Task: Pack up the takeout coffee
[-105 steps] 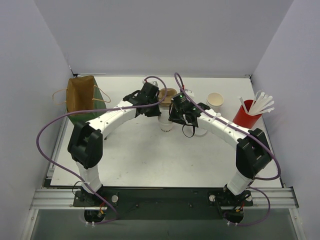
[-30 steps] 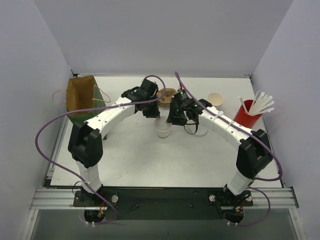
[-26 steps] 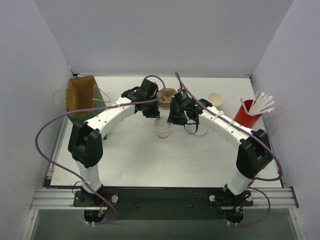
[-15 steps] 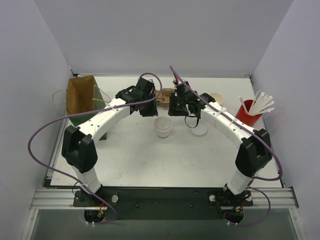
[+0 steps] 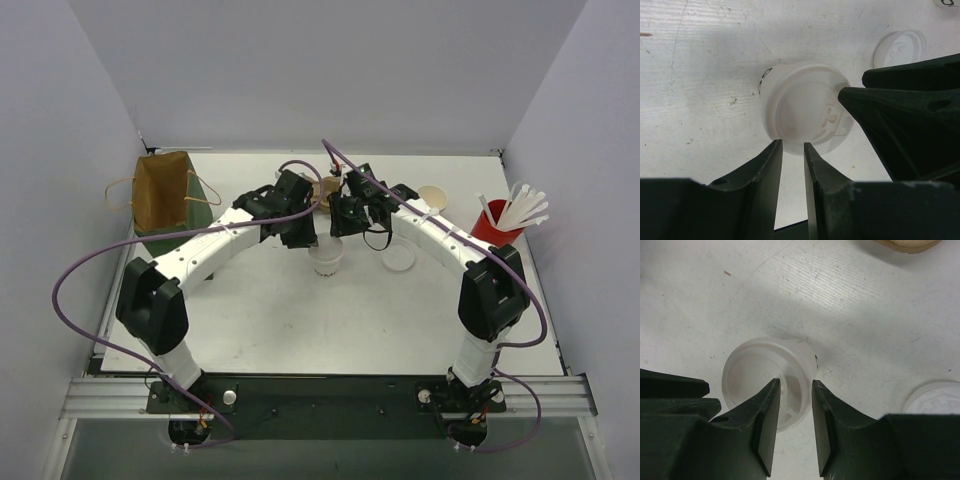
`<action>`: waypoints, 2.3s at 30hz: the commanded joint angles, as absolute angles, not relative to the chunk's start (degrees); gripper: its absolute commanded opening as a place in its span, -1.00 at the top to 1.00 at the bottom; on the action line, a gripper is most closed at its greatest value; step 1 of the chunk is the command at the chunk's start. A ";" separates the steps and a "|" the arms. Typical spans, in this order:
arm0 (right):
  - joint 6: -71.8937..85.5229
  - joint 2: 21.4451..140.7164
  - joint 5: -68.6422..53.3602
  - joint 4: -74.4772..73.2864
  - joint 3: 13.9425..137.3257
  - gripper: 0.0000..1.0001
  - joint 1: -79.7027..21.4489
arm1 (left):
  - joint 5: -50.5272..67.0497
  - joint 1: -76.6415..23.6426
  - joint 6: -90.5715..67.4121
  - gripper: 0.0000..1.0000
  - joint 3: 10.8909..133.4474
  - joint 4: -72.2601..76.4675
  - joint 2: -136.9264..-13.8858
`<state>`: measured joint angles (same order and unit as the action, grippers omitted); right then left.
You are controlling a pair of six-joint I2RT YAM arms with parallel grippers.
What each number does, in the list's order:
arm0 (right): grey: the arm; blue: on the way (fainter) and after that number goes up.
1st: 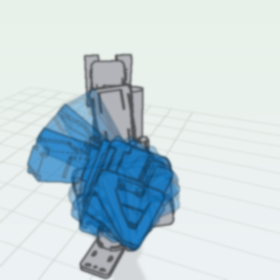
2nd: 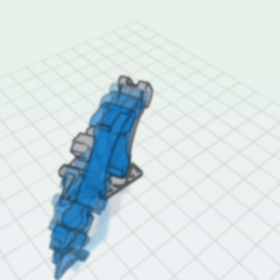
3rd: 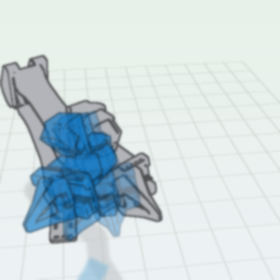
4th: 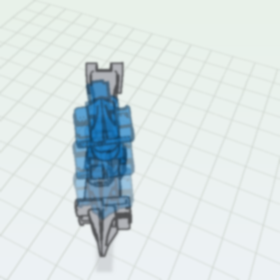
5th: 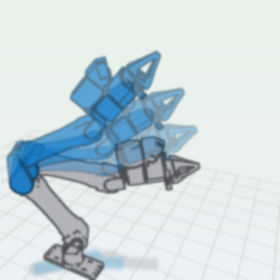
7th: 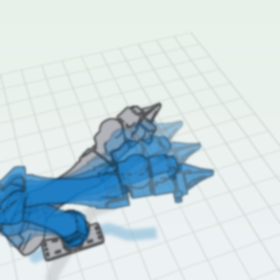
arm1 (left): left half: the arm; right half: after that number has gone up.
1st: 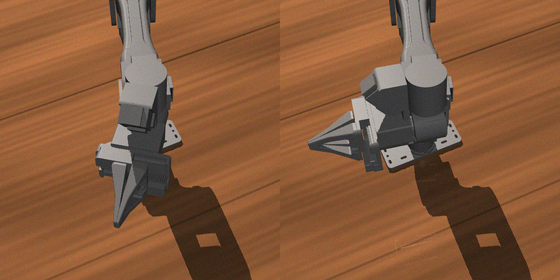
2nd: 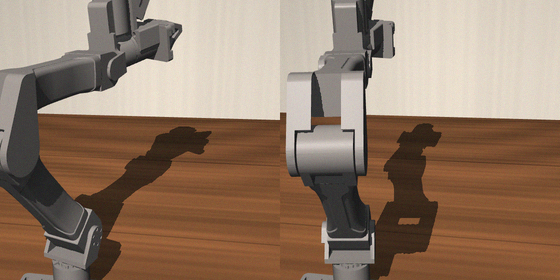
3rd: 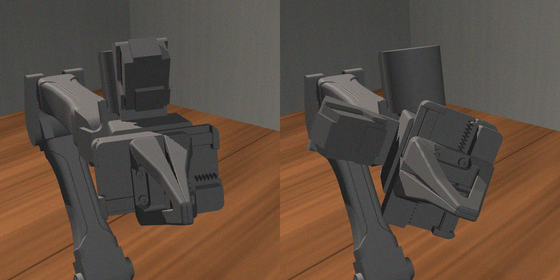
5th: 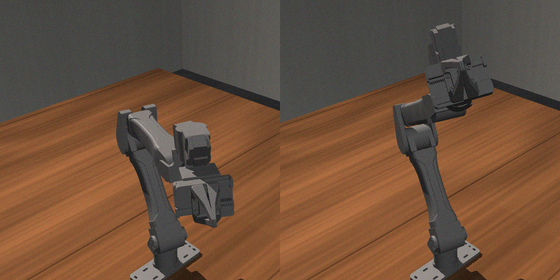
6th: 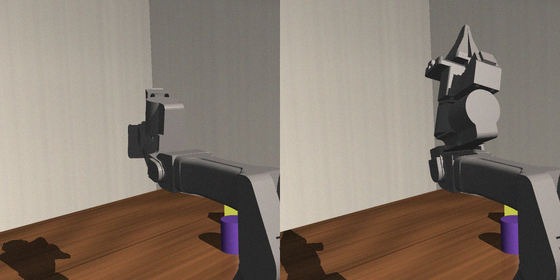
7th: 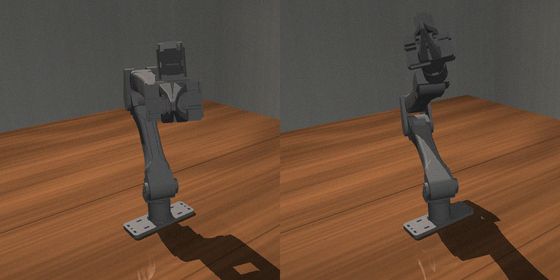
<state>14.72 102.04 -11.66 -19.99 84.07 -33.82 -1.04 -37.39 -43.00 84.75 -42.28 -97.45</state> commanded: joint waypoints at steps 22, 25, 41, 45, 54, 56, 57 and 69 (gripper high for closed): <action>16.35 103.27 -11.16 -20.30 81.83 0.47 -34.80 | -3.34 -37.53 -43.42 0.45 86.31 -39.81 -102.65; 17.05 103.10 -10.90 -20.04 81.21 0.54 -34.72 | -3.69 -37.44 -43.15 0.51 87.01 -40.25 -103.18; 22.14 102.83 -8.97 -17.85 76.21 0.74 -35.95 | -6.59 -38.32 -42.89 0.58 84.03 -40.78 -104.94; 23.99 102.92 -9.05 -16.35 72.70 0.75 -36.04 | -7.03 -38.15 -43.42 0.58 79.99 -39.11 -105.11; 27.07 103.53 -8.00 -14.77 68.56 0.77 -36.82 | -6.77 -38.32 -44.38 0.59 74.27 -36.30 -105.73; 27.60 103.88 -8.00 -14.59 68.03 0.78 -37.00 | -6.50 -38.41 -44.56 0.59 73.48 -35.51 -105.73; 27.68 104.15 -8.00 -14.42 67.85 0.78 -37.26 | -6.42 -38.41 -44.56 0.60 72.95 -35.51 -105.99; 29.27 103.80 -5.71 -18.19 71.62 0.79 -38.23 | -5.98 -38.50 -43.68 0.60 74.62 -36.12 -104.77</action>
<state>27.35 98.78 -3.70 -5.78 72.51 -35.66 -7.33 -37.67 -44.38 77.89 -30.30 -99.00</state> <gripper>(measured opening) 0.118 0.206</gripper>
